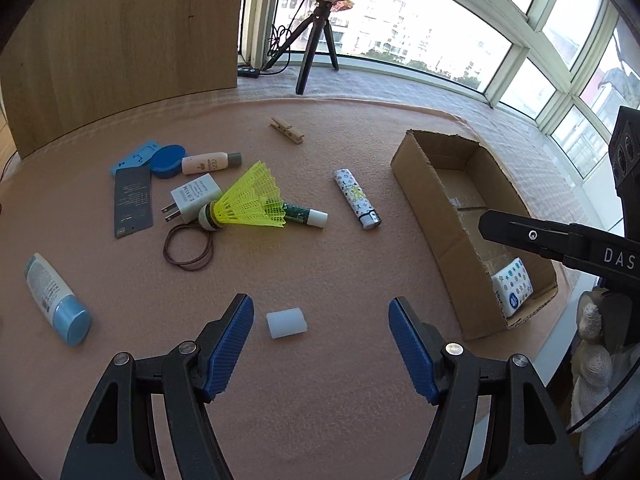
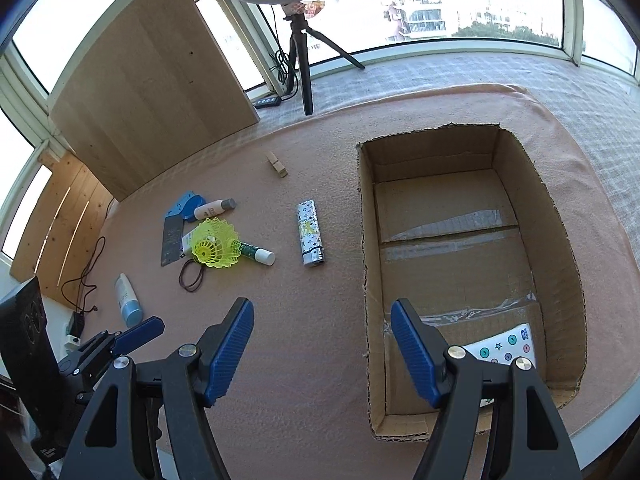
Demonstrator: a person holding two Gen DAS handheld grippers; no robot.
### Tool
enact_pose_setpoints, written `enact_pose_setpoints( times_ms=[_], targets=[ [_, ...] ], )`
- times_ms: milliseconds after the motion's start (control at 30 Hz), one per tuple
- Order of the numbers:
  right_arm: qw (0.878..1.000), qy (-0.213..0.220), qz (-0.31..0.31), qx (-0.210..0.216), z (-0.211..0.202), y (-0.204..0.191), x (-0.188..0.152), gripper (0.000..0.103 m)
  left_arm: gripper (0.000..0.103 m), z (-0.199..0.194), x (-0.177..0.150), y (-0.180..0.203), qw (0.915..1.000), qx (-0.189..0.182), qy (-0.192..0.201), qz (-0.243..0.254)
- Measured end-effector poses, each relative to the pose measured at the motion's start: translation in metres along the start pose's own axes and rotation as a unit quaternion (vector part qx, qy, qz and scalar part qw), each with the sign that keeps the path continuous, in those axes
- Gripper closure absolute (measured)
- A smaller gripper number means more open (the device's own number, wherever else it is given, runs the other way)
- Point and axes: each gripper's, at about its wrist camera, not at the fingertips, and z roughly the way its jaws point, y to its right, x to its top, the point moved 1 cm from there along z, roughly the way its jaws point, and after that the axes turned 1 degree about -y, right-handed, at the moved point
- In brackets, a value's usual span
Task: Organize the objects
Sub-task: 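Withdraw the right tool from the box toward the remaining items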
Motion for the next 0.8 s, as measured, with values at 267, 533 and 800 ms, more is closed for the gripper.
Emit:
enact_pose_setpoints(
  times_ms=[267,533,800],
  targets=[
    [1.0,-0.024,-0.014,0.015,0.028,-0.027,0.003,0.036,0.03,-0.004,-0.007,-0.061,0.9988,0.027,-0.003,-0.04],
    [0.999,-0.04,-0.025,0.016,0.053,-0.044,0.006,0.036,0.036,0.007,0.0,-0.106,0.9966,0.04,-0.012,-0.07],
    [0.998,-0.051,-0.041,0.005,0.074,-0.055,0.012,0.044,0.05,0.046,0.028,-0.131,0.9946,0.058,-0.032,-0.079]
  ],
)
